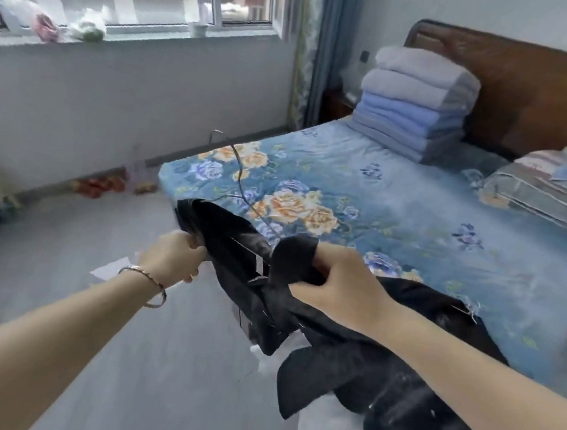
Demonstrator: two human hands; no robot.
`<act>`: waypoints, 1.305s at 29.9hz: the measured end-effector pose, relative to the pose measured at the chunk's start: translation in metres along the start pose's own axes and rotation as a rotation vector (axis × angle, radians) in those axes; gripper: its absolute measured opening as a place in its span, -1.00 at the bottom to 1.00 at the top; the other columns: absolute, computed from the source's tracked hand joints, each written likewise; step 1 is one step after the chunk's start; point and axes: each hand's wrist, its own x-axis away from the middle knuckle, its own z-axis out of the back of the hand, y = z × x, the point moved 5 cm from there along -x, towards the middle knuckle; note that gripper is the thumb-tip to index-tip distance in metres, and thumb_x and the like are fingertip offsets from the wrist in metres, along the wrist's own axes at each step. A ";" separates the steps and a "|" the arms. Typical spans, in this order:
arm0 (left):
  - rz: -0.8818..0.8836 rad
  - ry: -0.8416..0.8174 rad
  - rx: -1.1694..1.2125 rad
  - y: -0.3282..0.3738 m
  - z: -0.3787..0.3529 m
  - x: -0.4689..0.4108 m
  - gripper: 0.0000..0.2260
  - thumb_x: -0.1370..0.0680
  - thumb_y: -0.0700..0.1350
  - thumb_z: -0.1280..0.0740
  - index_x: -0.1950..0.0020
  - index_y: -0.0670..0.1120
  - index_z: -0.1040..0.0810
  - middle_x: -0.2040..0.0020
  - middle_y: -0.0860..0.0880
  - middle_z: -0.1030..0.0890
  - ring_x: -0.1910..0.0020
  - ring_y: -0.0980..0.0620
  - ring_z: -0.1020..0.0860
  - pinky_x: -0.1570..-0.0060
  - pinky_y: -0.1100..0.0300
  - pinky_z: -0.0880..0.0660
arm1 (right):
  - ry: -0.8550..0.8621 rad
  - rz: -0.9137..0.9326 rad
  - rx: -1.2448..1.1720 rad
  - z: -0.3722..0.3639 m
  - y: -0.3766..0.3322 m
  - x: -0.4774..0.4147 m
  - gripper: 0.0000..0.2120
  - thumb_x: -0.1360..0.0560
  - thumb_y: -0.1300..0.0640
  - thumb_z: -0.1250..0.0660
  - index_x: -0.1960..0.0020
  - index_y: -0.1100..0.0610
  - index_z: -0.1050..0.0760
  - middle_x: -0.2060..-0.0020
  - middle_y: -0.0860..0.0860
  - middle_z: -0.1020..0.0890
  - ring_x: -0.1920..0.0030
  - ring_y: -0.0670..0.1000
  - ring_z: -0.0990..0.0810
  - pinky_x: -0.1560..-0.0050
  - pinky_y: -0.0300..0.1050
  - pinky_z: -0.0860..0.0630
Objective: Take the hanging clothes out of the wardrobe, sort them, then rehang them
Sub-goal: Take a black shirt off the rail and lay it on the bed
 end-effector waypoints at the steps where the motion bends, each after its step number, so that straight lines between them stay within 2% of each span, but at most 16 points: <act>1: -0.033 -0.037 -0.008 0.009 -0.011 -0.003 -0.77 -0.50 -0.10 -0.23 0.31 -0.16 -0.54 0.37 -0.06 -0.66 0.38 0.00 -0.64 0.17 0.14 -0.54 | 0.029 -0.040 -0.018 0.006 0.006 0.010 -0.83 -0.33 0.24 -0.37 0.17 -0.01 -0.56 0.32 -0.18 -0.62 0.26 -0.24 -0.58 0.20 -0.33 -0.49; 3: -0.094 -0.095 -0.046 0.025 -0.032 -0.006 -0.74 -0.50 -0.10 -0.21 0.33 -0.16 -0.52 0.35 -0.08 -0.67 0.32 -0.03 -0.66 0.14 0.12 -0.56 | 0.120 -0.112 -0.030 0.021 0.018 0.028 -0.82 -0.31 0.19 -0.35 0.10 0.09 -0.61 0.25 -0.09 -0.68 0.19 -0.15 -0.63 0.11 -0.25 -0.52; 7: -0.177 -0.168 -0.104 0.052 -0.070 -0.011 -0.75 -0.49 -0.13 -0.19 0.36 -0.15 -0.49 0.40 -0.04 -0.65 0.35 0.01 -0.64 0.19 0.16 -0.54 | 0.267 -0.234 0.009 0.058 0.045 0.065 -0.85 -0.34 0.33 -0.42 0.12 0.15 -0.63 0.31 -0.15 -0.65 0.23 -0.25 -0.57 0.15 -0.45 -0.43; 10: -0.219 -0.235 -0.125 0.072 -0.099 -0.015 -0.71 -0.51 -0.13 -0.19 0.40 -0.14 -0.47 0.33 -0.09 -0.68 0.29 -0.05 -0.66 0.08 0.08 -0.60 | 0.329 -0.312 0.036 0.090 0.071 0.086 -0.65 -0.37 0.38 -0.43 0.17 -0.09 -0.56 0.34 -0.37 -0.63 0.21 -0.41 -0.57 0.15 -0.55 -0.42; 12: -0.241 -0.261 -0.164 0.084 -0.116 -0.018 -0.69 -0.53 -0.12 -0.19 0.41 -0.13 -0.47 0.29 -0.10 -0.68 0.23 -0.08 -0.66 0.04 0.05 -0.59 | 0.389 -0.373 0.041 0.111 0.097 0.097 -0.62 -0.37 0.36 -0.44 0.20 -0.15 -0.53 0.34 -0.43 -0.60 0.22 -0.46 -0.55 0.15 -0.57 -0.40; 15: -0.248 -0.300 -0.194 0.102 -0.142 -0.030 -0.68 -0.54 -0.12 -0.18 0.40 -0.15 -0.49 0.28 -0.12 -0.68 0.23 -0.08 -0.66 0.07 0.11 -0.58 | 0.496 -0.470 0.075 0.143 0.153 0.112 -0.66 -0.37 0.36 -0.44 0.23 -0.10 -0.53 0.32 -0.27 -0.62 0.27 -0.45 -0.53 0.15 -0.52 -0.42; 17: -0.220 -0.334 -0.176 0.116 -0.162 -0.042 -0.68 -0.55 -0.12 -0.17 0.37 -0.17 -0.51 0.32 -0.12 -0.67 0.28 -0.06 -0.65 0.18 0.19 -0.54 | 0.547 -0.542 0.111 0.165 0.198 0.121 -0.74 -0.39 0.40 -0.41 0.18 0.03 -0.55 0.24 -0.12 -0.62 0.27 -0.44 -0.53 0.17 -0.57 -0.40; 19: -0.180 -0.362 -0.140 0.131 -0.184 -0.057 -0.70 -0.55 -0.15 -0.17 0.35 -0.19 -0.51 0.33 -0.12 -0.66 0.28 -0.07 -0.66 0.21 0.19 -0.53 | 0.579 -0.606 0.142 0.189 0.246 0.126 -0.82 -0.40 0.41 -0.39 0.05 0.21 -0.58 0.14 0.01 -0.62 0.13 -0.23 -0.58 0.18 -0.58 -0.39; 21: -0.132 -0.369 -0.115 0.147 -0.208 -0.073 -0.70 -0.56 -0.16 -0.16 0.35 -0.19 -0.50 0.37 -0.10 -0.65 0.34 -0.04 -0.64 0.16 0.15 -0.56 | 0.597 -0.652 0.165 0.211 0.295 0.129 -0.80 -0.41 0.40 -0.39 -0.03 0.30 -0.57 0.08 0.07 -0.62 0.03 -0.03 -0.55 0.13 -0.42 -0.43; 23: -0.085 -0.361 -0.097 0.167 -0.235 -0.090 -0.69 -0.55 -0.16 -0.16 0.37 -0.19 -0.48 0.43 -0.06 -0.63 0.40 -0.01 -0.61 0.18 0.17 -0.56 | 0.591 -0.718 0.202 0.231 0.346 0.128 -0.78 -0.42 0.36 -0.39 -0.07 0.29 -0.56 0.07 0.09 -0.62 0.02 0.01 -0.54 0.05 -0.18 -0.42; 27: -0.026 -0.392 -0.086 0.211 -0.296 -0.119 -0.74 -0.55 -0.19 -0.16 0.26 -0.24 -0.54 0.40 -0.07 -0.63 0.40 -0.02 -0.60 0.25 0.20 -0.54 | 0.558 -0.883 0.289 0.257 0.455 0.120 -0.78 -0.38 0.26 -0.43 -0.03 0.21 -0.58 0.05 0.20 -0.66 -0.03 0.21 -0.60 -0.01 0.09 -0.51; 29: -0.040 -0.405 -0.136 0.232 -0.329 -0.132 -0.74 -0.55 -0.19 -0.16 0.27 -0.23 -0.53 0.38 -0.07 -0.63 0.39 -0.01 -0.60 0.28 0.23 -0.51 | 0.500 -0.971 0.374 0.262 0.506 0.117 -0.78 -0.39 0.22 -0.42 -0.02 0.23 -0.57 0.03 0.20 -0.64 -0.04 0.24 -0.58 0.03 0.04 -0.46; 31: -0.058 -0.406 -0.173 0.248 -0.363 -0.150 -0.75 -0.52 -0.19 -0.17 0.33 -0.21 -0.50 0.37 -0.07 -0.65 0.34 -0.03 -0.63 0.15 0.16 -0.55 | 0.388 -1.012 0.508 0.259 0.553 0.116 -0.79 -0.42 0.19 -0.41 -0.01 0.28 -0.53 -0.02 0.22 -0.56 -0.06 0.25 -0.54 0.08 0.01 -0.41; 33: -0.058 -0.409 -0.196 0.260 -0.397 -0.168 -0.75 -0.50 -0.17 -0.18 0.33 -0.21 -0.52 0.37 -0.07 -0.66 0.27 -0.07 -0.65 0.05 0.12 -0.55 | 0.236 -1.085 0.630 0.250 0.596 0.115 -0.79 -0.48 0.13 -0.36 -0.04 0.24 -0.51 -0.08 0.19 -0.50 -0.07 0.22 -0.54 0.09 -0.02 -0.40; 35: -0.041 -0.430 -0.221 0.266 -0.428 -0.181 -0.73 -0.53 -0.16 -0.18 0.33 -0.20 -0.52 0.36 -0.07 -0.65 0.24 -0.07 -0.65 0.08 0.18 -0.50 | 0.103 -1.174 0.710 0.237 0.634 0.117 -0.79 -0.54 0.09 -0.28 -0.10 0.19 -0.48 -0.12 0.17 -0.48 -0.08 0.21 -0.55 0.07 -0.04 -0.43; 39: -0.011 -0.469 -0.235 0.268 -0.480 -0.201 -0.76 -0.55 -0.16 -0.17 0.32 -0.16 -0.44 0.26 -0.15 -0.68 0.29 -0.07 -0.65 0.14 0.19 -0.51 | 0.198 -1.352 0.670 0.230 0.697 0.123 -0.80 -0.58 0.17 -0.18 -0.14 0.21 -0.46 -0.14 0.21 -0.48 -0.09 0.25 -0.54 0.10 -0.04 -0.38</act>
